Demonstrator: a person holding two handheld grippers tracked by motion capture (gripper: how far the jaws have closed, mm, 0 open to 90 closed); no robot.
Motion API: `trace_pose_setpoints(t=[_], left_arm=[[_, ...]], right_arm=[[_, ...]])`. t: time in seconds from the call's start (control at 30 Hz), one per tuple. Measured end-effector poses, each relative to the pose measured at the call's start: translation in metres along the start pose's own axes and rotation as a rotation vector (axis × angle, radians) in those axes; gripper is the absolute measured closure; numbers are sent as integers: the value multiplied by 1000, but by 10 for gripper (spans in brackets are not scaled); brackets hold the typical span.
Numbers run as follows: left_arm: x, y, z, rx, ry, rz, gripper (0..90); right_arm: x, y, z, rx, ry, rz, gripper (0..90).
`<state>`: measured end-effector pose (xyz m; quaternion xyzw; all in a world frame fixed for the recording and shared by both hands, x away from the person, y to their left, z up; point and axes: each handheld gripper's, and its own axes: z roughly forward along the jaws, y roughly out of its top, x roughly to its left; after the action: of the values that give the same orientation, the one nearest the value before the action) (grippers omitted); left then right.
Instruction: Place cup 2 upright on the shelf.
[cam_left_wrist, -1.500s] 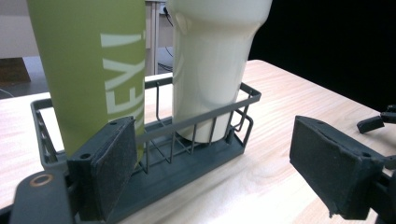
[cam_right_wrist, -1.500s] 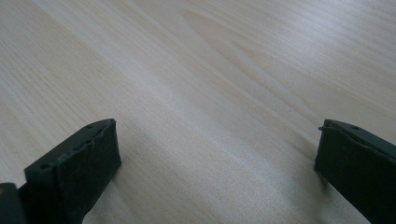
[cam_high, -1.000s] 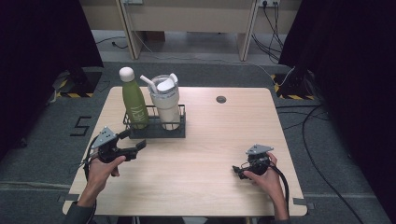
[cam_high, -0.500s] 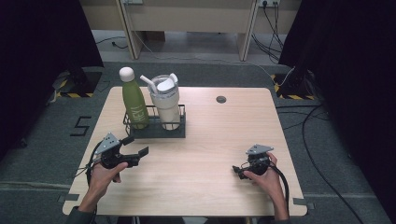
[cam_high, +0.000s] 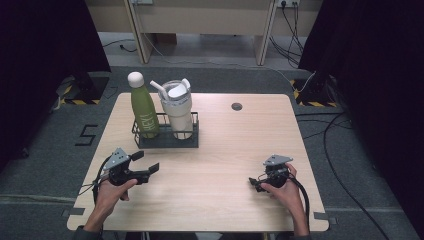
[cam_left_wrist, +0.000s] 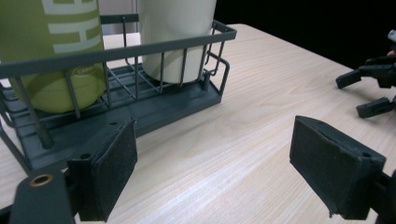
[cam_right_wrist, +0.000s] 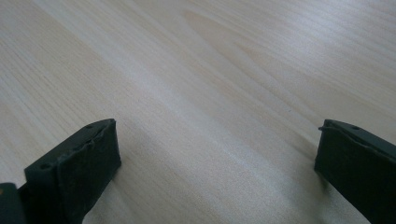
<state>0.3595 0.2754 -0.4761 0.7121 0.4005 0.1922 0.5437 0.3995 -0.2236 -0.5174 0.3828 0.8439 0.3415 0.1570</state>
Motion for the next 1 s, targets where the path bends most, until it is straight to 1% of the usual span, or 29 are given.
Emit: trace_pose_setpoints(t=[0.37,0.67,1.0], left_arm=[[1,-15,-1,42,-11,-15,147],[2,-24,0,81,-8,-3,148],[0,-32,-2,96,-6,-3,148]], right_arm=[[0,0,0,0,0,0,3],[0,0,0,0,0,0,3],[0,0,0,0,0,0,4]])
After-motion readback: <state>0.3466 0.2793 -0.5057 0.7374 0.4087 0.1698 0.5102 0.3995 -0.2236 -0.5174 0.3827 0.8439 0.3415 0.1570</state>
